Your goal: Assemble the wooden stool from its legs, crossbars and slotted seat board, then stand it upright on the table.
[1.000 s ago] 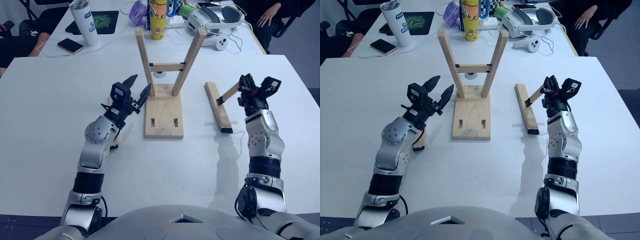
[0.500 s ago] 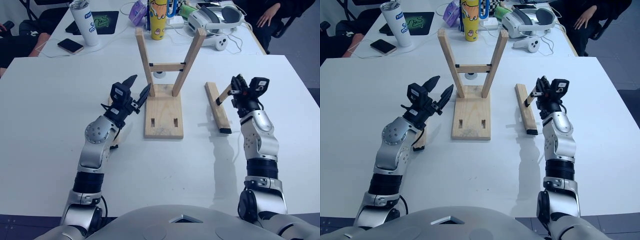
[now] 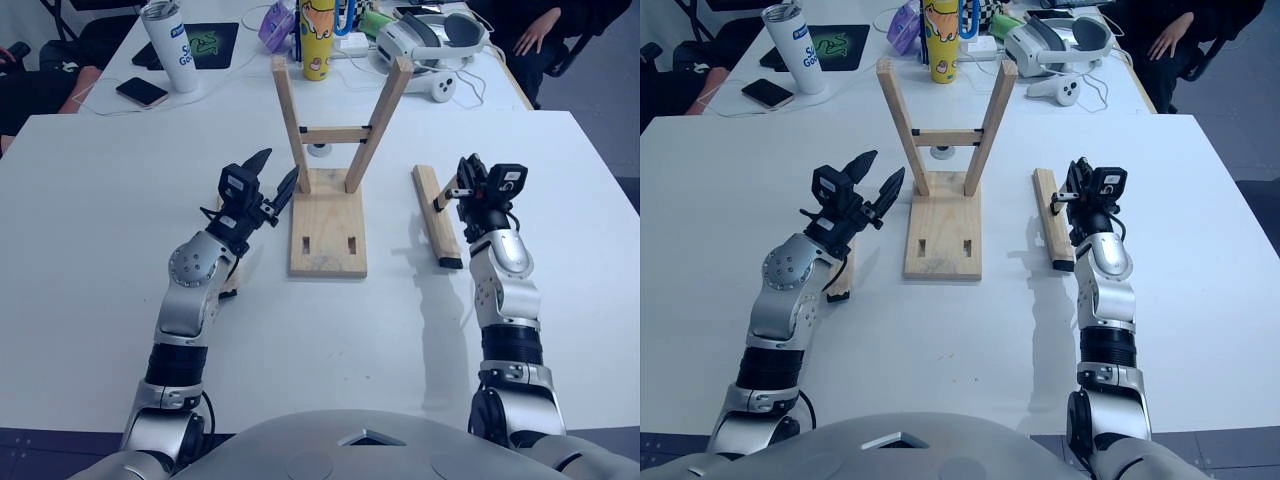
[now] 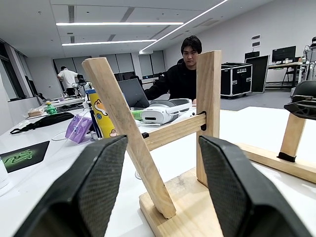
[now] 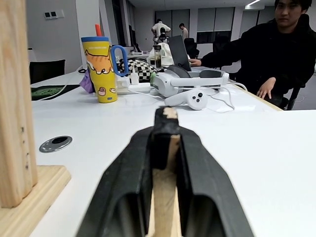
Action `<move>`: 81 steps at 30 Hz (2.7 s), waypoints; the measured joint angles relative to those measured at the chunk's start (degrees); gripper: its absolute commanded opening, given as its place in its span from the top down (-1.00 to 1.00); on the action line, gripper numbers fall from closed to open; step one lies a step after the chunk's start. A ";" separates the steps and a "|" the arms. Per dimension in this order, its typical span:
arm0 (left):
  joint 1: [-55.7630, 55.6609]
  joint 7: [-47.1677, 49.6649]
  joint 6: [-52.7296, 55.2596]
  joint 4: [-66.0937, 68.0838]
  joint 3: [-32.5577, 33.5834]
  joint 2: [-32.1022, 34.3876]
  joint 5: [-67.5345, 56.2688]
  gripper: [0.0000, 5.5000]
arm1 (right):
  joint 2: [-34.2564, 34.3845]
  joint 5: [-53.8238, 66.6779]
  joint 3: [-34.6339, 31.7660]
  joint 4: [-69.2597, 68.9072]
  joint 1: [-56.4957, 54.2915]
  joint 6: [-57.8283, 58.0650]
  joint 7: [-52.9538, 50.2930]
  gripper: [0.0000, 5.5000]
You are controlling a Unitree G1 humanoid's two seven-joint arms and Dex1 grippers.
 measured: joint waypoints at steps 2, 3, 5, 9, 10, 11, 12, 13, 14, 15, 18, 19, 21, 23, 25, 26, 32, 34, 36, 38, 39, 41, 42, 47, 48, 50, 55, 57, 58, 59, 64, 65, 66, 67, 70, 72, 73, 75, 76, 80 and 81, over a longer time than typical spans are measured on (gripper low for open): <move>0.00 -0.01 0.00 0.00 -0.01 0.00 0.00 0.03 | -0.04 -0.23 0.47 -0.12 0.46 -0.74 0.27 0.84; 0.00 -0.01 0.00 0.00 -0.01 0.00 0.01 0.03 | -0.07 -0.63 0.77 -0.12 0.49 -0.99 0.34 0.84; 0.00 -0.01 0.00 0.02 -0.01 0.00 0.02 0.03 | -0.06 -1.39 1.35 -0.11 0.38 -1.09 0.35 0.84; 0.00 -0.01 -0.04 0.25 -0.04 -0.02 0.04 0.03 | 0.00 -2.32 1.94 0.20 -0.36 -1.07 0.20 0.84; 0.00 -0.01 -0.07 0.26 -0.06 -0.02 0.05 0.03 | 0.00 -2.33 1.96 0.38 -0.57 -1.07 0.14 0.84; 0.00 -0.01 -0.18 0.26 -0.06 -0.02 0.05 0.03 | 0.00 -2.34 1.96 0.58 -0.76 -1.07 0.13 0.84; 0.00 -0.01 -0.33 0.27 -0.06 -0.03 0.05 0.03 | -0.01 -2.36 1.96 0.76 -0.91 -1.07 0.13 0.84; 0.00 0.00 -0.41 0.29 -0.06 -0.03 0.05 0.03 | -0.03 -2.36 1.96 1.01 -1.10 -1.07 0.13 0.84; 0.00 0.00 -0.46 0.31 -0.06 -0.03 0.05 0.03 | -0.04 -2.35 1.95 1.24 -1.30 -1.07 0.13 0.84; 0.00 0.00 -0.50 0.36 -0.06 -0.03 0.05 0.03 | -0.05 -2.36 1.95 1.39 -1.45 -1.08 0.13 0.84; 0.00 0.01 -0.55 0.55 -0.12 -0.04 0.09 0.03 | -0.05 -2.36 1.92 2.42 -2.53 -0.93 0.03 0.84; 0.00 0.01 -0.55 0.56 -0.15 -0.05 0.11 0.03 | -0.05 -2.36 1.93 2.52 -2.64 -0.88 0.01 0.84; 0.00 0.03 -0.55 0.55 -0.29 -0.07 0.14 0.03 | -0.06 -2.37 1.90 2.58 -2.66 -0.88 -0.01 0.84; 0.00 0.05 -0.55 0.56 -0.38 -0.08 0.32 0.03 | -0.07 -2.38 1.90 2.59 -2.64 -0.89 -0.06 0.84; 0.00 0.06 -0.55 0.57 -0.39 -0.08 0.38 0.03 | -0.06 -2.38 1.89 2.56 -2.62 -0.89 -0.15 0.84; 0.00 0.06 -0.54 0.58 -0.40 -0.08 0.41 0.03 | -0.06 -2.37 1.88 2.49 -2.59 -0.89 -0.16 0.77; 0.04 0.12 -0.48 0.55 -0.59 -0.17 0.51 0.03 | 0.73 -2.38 2.62 3.64 -0.09 4.43 -0.56 0.45; 0.04 0.12 -0.45 0.54 -0.70 -0.26 0.51 0.03 | 0.60 -2.29 2.43 1.64 -0.23 5.62 -0.78 0.33; 0.04 0.13 -0.43 0.52 -0.75 -0.35 0.51 0.03 | 0.30 -2.22 2.31 -1.20 -1.23 6.62 -0.96 0.28; 0.19 0.17 -0.42 0.38 -0.86 -0.41 0.52 0.03 | 0.10 -1.92 2.19 -4.50 -2.51 7.86 -1.16 0.28; 0.38 0.19 -0.44 0.30 -0.95 -0.45 0.55 0.03 | -0.04 -1.76 1.91 -6.06 -2.90 8.60 -1.21 0.28; 1.03 0.24 -0.51 0.23 -1.16 -0.57 0.73 0.03 | -0.65 -1.53 1.19 -10.16 -3.42 11.07 -1.39 0.28; 1.51 0.25 -0.57 0.23 -1.38 -0.61 1.04 0.03 | -1.19 -0.53 0.59 -13.20 -3.84 12.87 -1.61 0.28; 2.53 1.37 -0.72 -0.01 -1.79 -1.21 1.72 0.03 | -4.52 0.39 -1.15 -19.14 -11.99 18.49 -3.04 0.34; 2.64 1.53 -0.77 -0.11 -1.85 -1.37 1.84 0.03 | -5.25 0.50 -1.94 -19.29 -14.10 18.75 -3.32 0.36; 2.85 2.12 -0.99 -0.23 -2.20 -1.78 2.18 0.03 | -5.97 1.12 -2.81 -19.05 -17.01 19.08 -3.26 0.46; 3.05 2.78 -1.55 -0.23 -3.23 -2.88 2.33 0.03 | -6.73 2.12 -3.13 -14.29 -22.66 18.22 -1.35 0.70; 3.04 3.01 -1.81 -0.19 -3.34 -2.91 2.35 0.03 | -6.72 2.19 -3.11 -12.18 -24.17 17.39 -0.57 0.79; 3.04 3.07 -1.86 -0.15 -3.33 -2.90 2.35 0.03 | -6.71 2.18 -3.11 -11.62 -24.51 16.85 -0.44 0.84; 3.04 3.16 -1.89 -0.12 -3.31 -2.90 2.35 0.03 | -6.69 2.16 -3.09 -10.93 -24.92 16.16 -0.34 0.90; 2.95 3.30 -2.56 0.44 -3.47 -2.89 2.39 0.03 | -5.64 1.17 -1.82 -5.09 -25.41 12.15 0.45 1.00; 2.84 3.33 -2.67 0.49 -3.49 -2.88 2.41 0.03 | -5.38 0.45 -1.36 -2.61 -25.34 11.14 0.72 1.00; 2.81 3.38 -2.78 0.50 -3.47 -2.89 2.41 0.03 | -5.10 0.21 -0.98 0.24 -25.12 10.74 0.97 1.00; 2.76 3.41 -2.83 0.52 -3.48 -2.89 2.42 0.03 | -4.61 -0.35 -0.36 3.64 -24.21 10.59 1.15 1.00; 2.66 3.42 -2.88 0.64 -3.82 -2.93 2.44 0.03 | -3.74 -2.39 1.63 12.76 -21.48 9.79 2.03 1.00; 2.47 3.39 -2.84 0.61 -4.01 -3.11 2.32 0.03 | -4.00 -2.41 1.76 14.33 -21.59 8.44 2.32 1.00; 2.43 3.39 -2.79 0.57 -3.99 -3.12 2.25 0.03 | -4.13 -2.47 1.79 14.64 -21.57 7.93 2.30 1.00; 2.38 3.43 -2.59 0.47 -3.89 -3.22 2.23 0.03 | -4.39 -2.50 1.79 15.07 -21.65 7.35 2.30 1.00; 2.30 3.49 -2.50 0.43 -3.82 -3.28 2.22 0.03 | -4.49 -2.49 1.79 15.48 -21.90 7.22 2.31 1.00; 1.67 3.54 -2.45 0.45 -3.80 -3.45 2.23 0.03 | -4.62 -2.53 1.73 17.55 -23.21 6.30 2.27 1.00; 1.56 3.54 -2.46 0.48 -3.80 -3.46 2.23 0.03 | -4.58 -2.49 1.56 17.81 -23.36 5.36 2.33 1.00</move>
